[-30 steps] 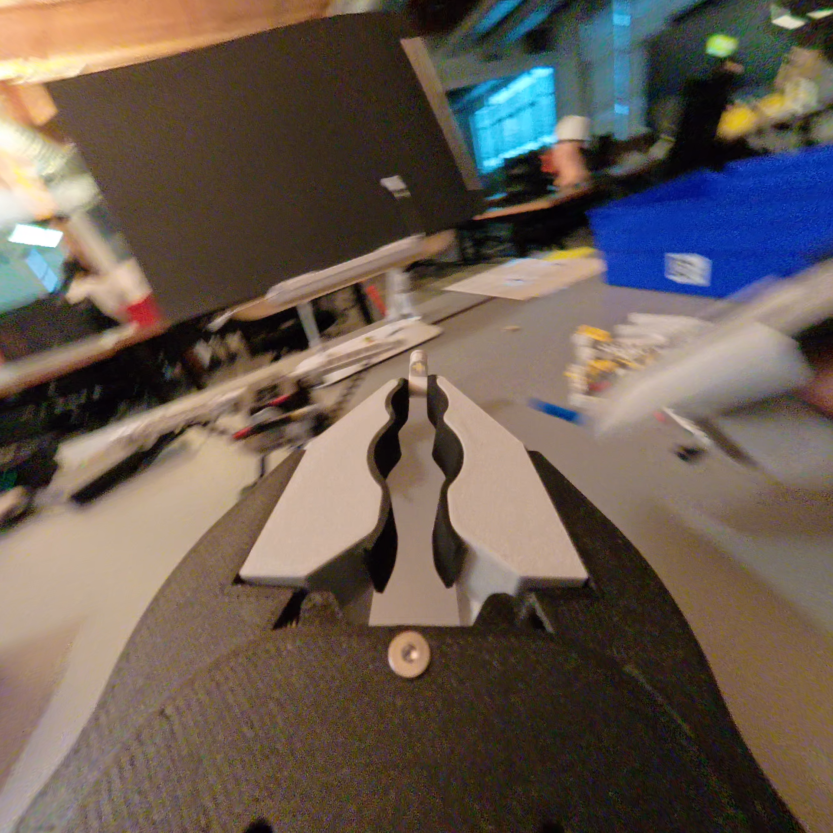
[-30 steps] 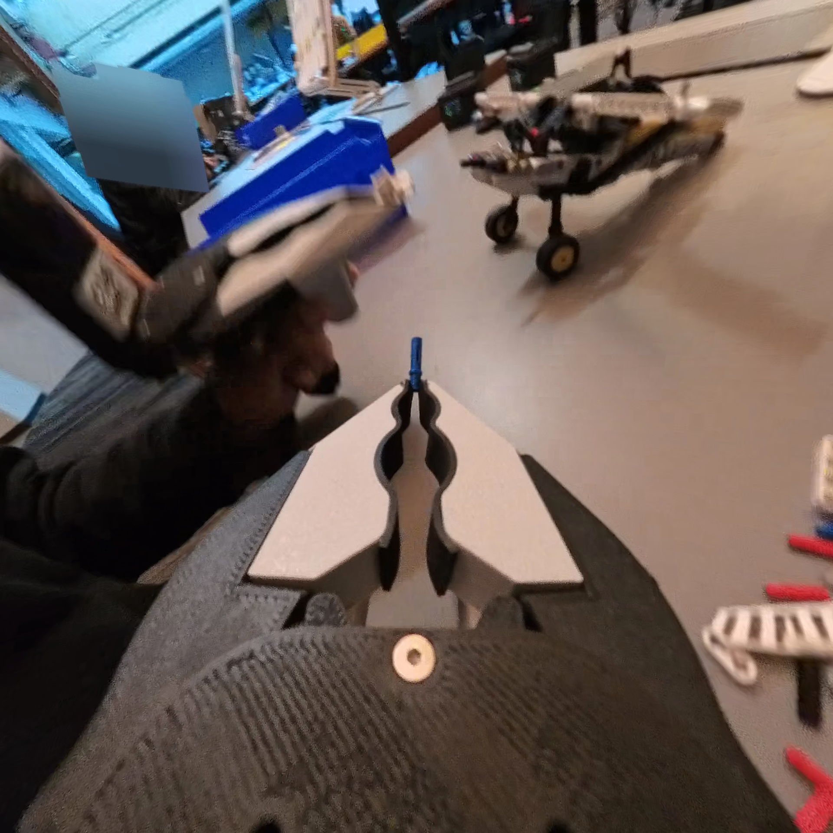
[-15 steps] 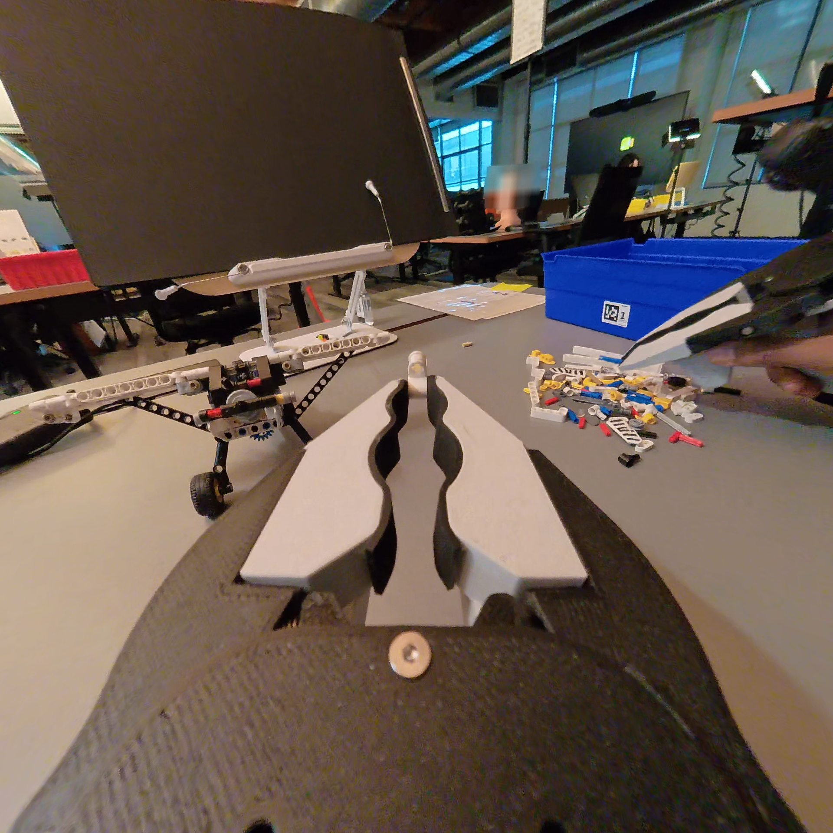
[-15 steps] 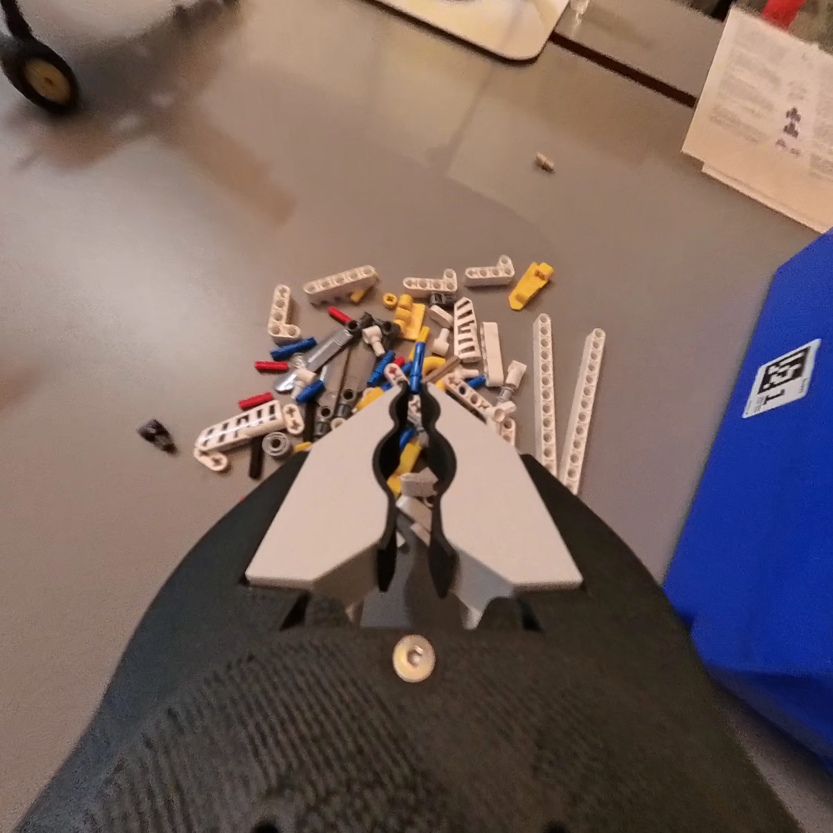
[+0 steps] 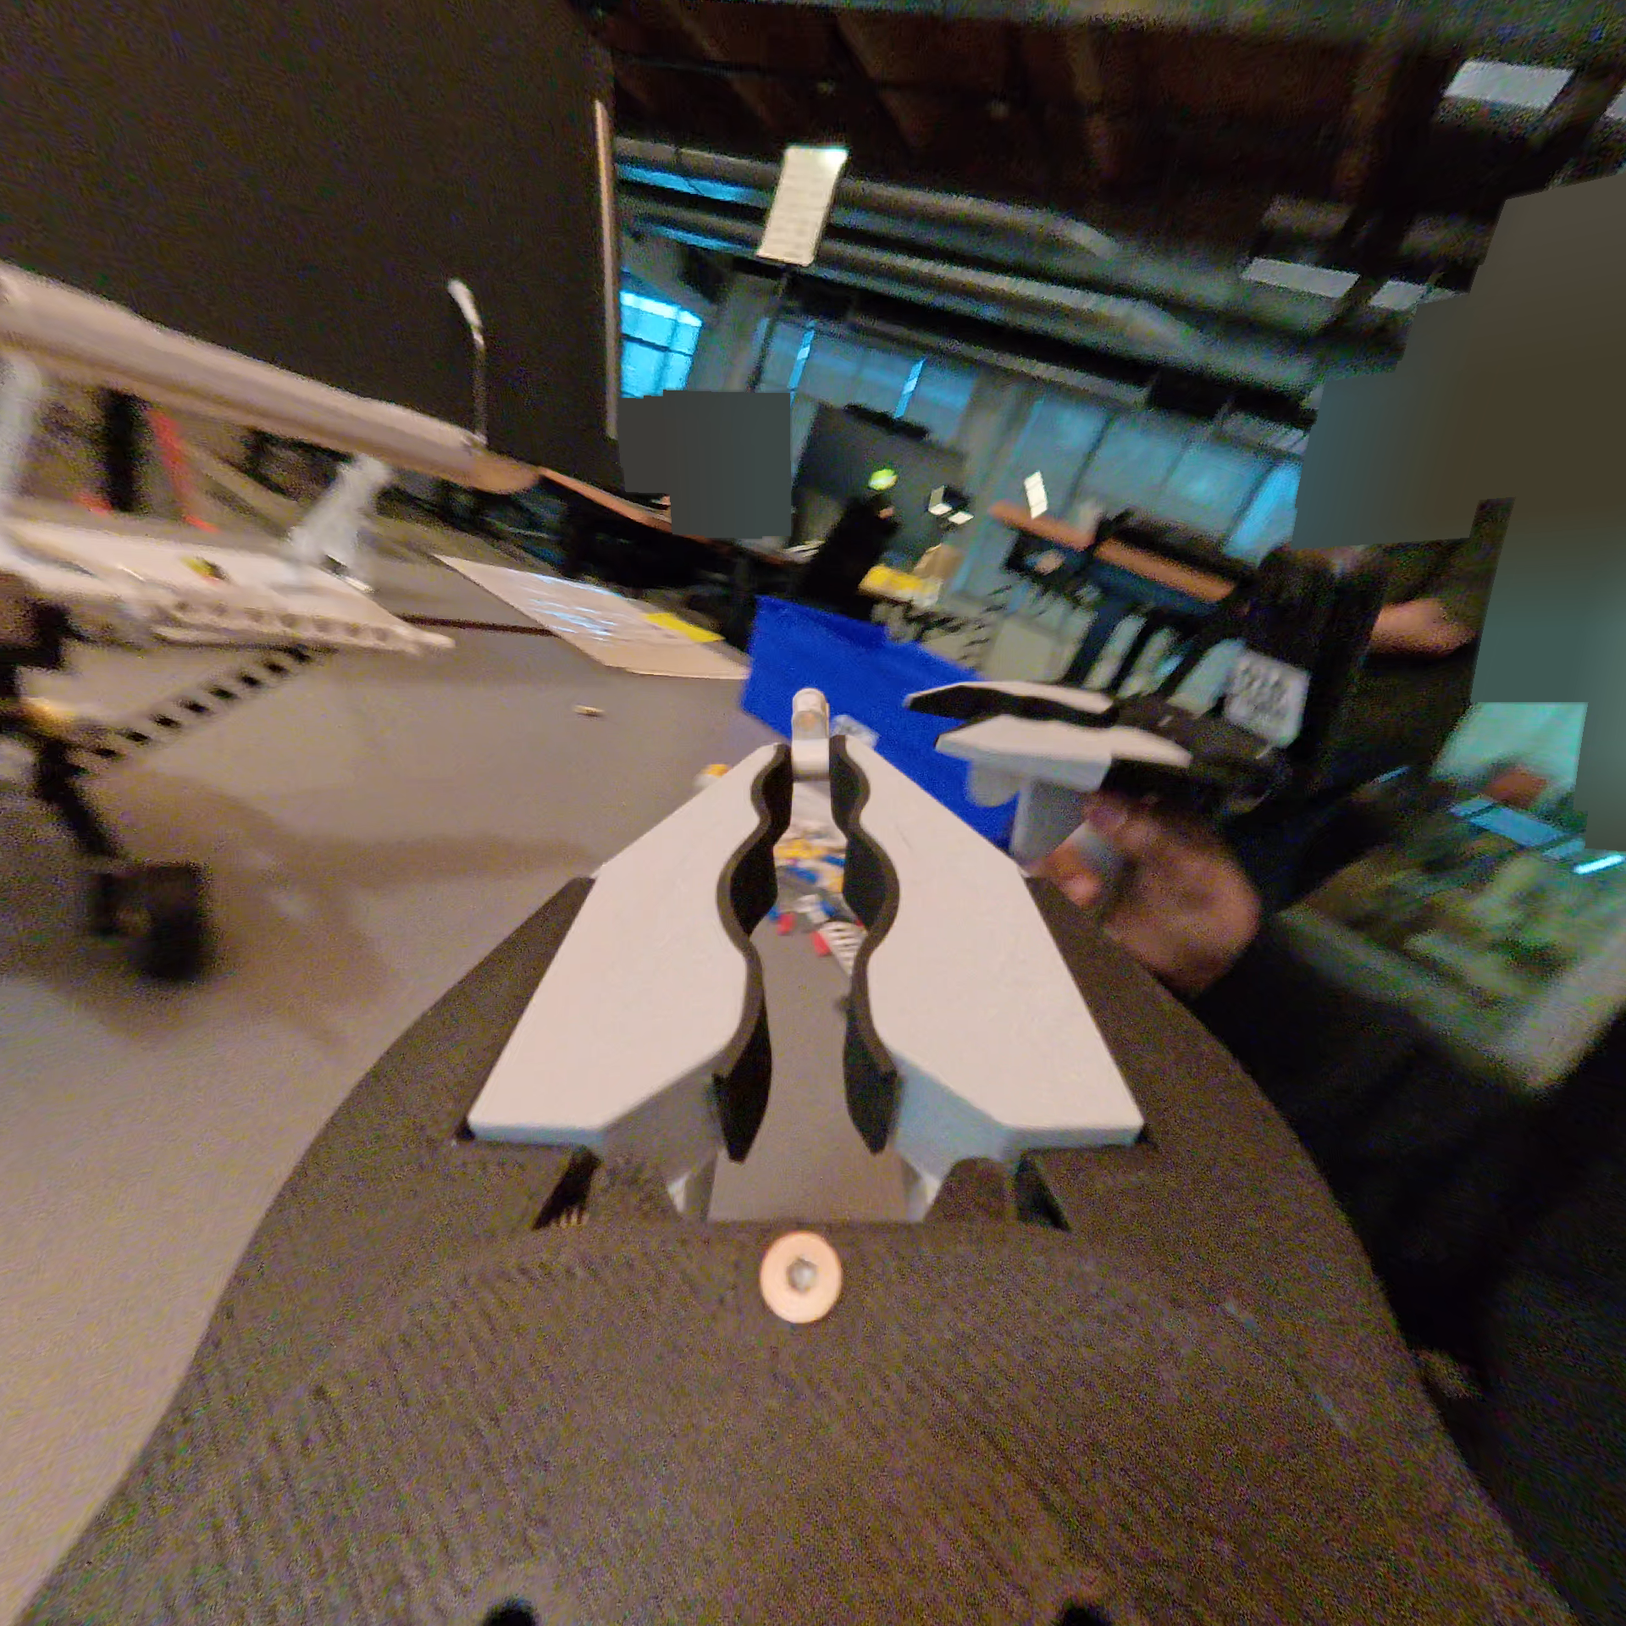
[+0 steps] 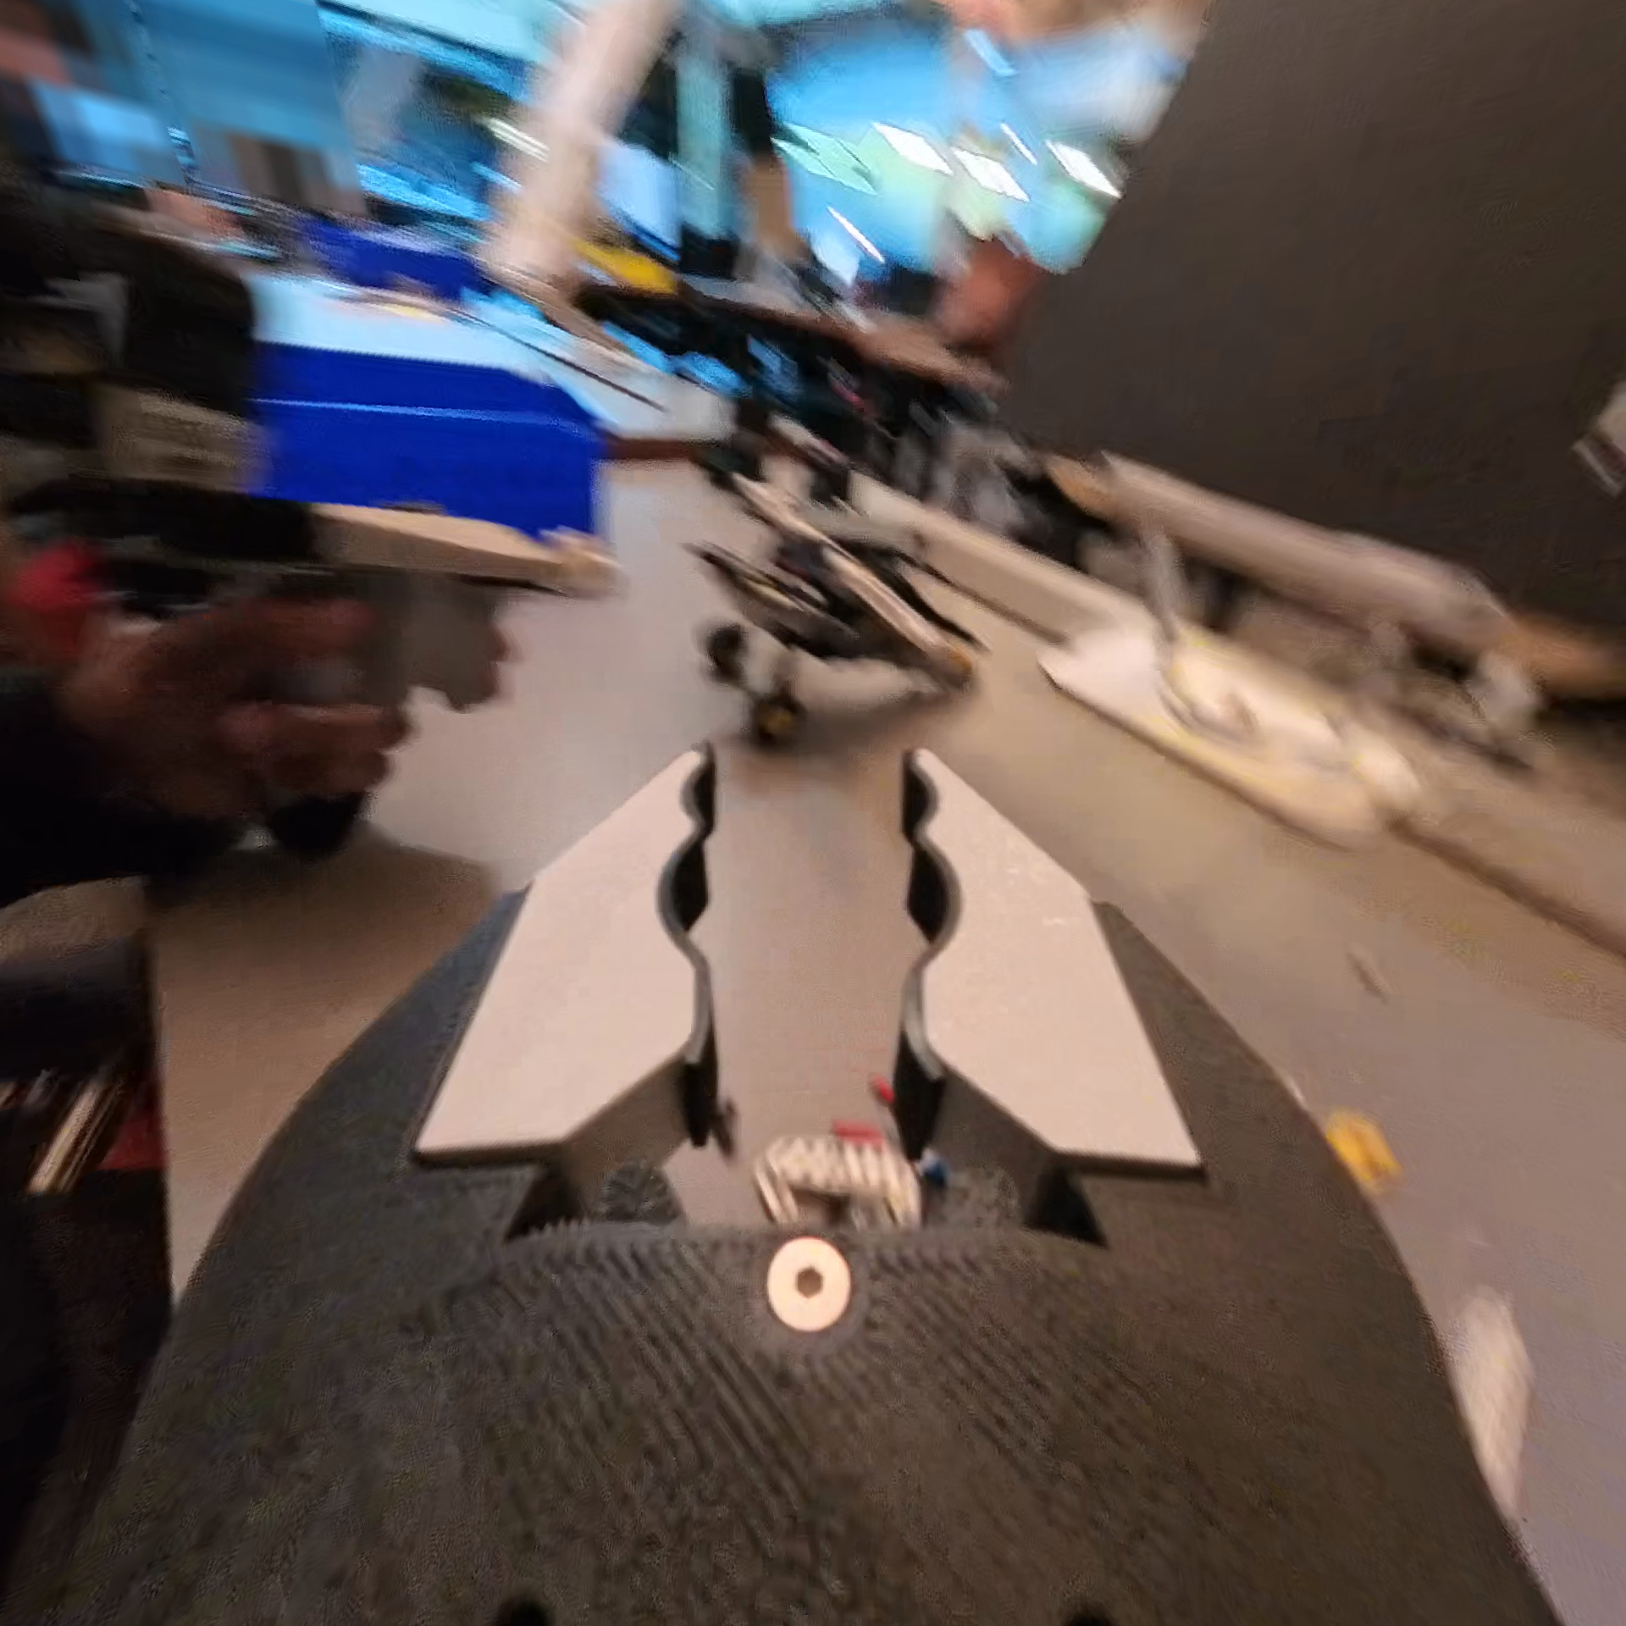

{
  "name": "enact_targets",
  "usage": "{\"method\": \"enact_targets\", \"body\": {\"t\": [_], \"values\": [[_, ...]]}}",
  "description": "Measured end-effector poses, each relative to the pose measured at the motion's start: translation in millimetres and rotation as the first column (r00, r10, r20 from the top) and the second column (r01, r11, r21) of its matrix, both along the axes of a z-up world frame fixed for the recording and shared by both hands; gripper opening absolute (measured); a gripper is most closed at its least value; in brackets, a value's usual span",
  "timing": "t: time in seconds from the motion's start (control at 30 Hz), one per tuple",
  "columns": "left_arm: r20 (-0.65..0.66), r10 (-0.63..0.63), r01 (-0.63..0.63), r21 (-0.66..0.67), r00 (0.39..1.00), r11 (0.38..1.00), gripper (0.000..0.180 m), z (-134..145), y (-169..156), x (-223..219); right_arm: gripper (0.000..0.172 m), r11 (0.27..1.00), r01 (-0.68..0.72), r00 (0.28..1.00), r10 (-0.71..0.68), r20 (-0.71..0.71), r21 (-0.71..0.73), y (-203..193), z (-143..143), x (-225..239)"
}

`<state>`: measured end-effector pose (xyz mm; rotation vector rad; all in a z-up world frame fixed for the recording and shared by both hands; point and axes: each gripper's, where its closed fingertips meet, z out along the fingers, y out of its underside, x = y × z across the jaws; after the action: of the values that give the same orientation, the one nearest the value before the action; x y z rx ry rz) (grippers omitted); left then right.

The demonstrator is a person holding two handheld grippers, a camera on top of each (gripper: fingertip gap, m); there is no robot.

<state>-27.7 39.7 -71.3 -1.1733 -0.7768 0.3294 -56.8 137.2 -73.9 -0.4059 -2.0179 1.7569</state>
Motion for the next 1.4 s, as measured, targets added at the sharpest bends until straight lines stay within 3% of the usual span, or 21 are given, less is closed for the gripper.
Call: {"method": "enact_targets", "body": {"t": [0.03, 0.1, 0.23, 0.43, 0.73, 0.93, 1.4], "values": [[0.029, -0.054, 0.052, 0.068, 0.998, 0.996, 0.005, 1, 6, 1, 0.049, 0.993, -0.116, 0.989, 0.114, -0.097, -0.008, -20, 4, 18], [0.078, -0.133, 0.120, 0.158, 0.988, 0.980, 0.005, -4, 13, 1, 0.040, 0.979, -0.203, 0.951, 0.197, -0.237, 0.000, -45, 1, 35], [0.110, -0.225, 0.198, 0.215, 0.968, 0.956, 0.005, -16, 20, 8, 0.046, 0.957, -0.284, 0.940, 0.290, -0.181, 0.055, -69, -21, 47], [0.096, -0.354, 0.329, 0.207, 0.930, 0.921, 0.005, -15, 38, 22, 0.026, 0.969, -0.238, 0.937, 0.248, -0.246, 0.068, -58, -23, 46], [0.098, -0.422, 0.397, 0.202, 0.901, 0.895, 0.006, -15, 47, 31, 0.025, 0.952, -0.306, 0.922, 0.291, -0.256, -0.021, -55, -9, 57], [0.111, -0.488, 0.457, 0.225, 0.866, 0.861, 0.006, -16, 53, 37, 0.012, 0.943, -0.331, 0.903, 0.308, -0.301, -0.026, -55, -7, 64], [0.071, -0.483, 0.453, 0.251, 0.873, 0.855, 0.009, -11, 49, 38, 0.006, 0.927, -0.371, 0.907, 0.349, -0.234, -0.055, -54, -8, 64]]}}
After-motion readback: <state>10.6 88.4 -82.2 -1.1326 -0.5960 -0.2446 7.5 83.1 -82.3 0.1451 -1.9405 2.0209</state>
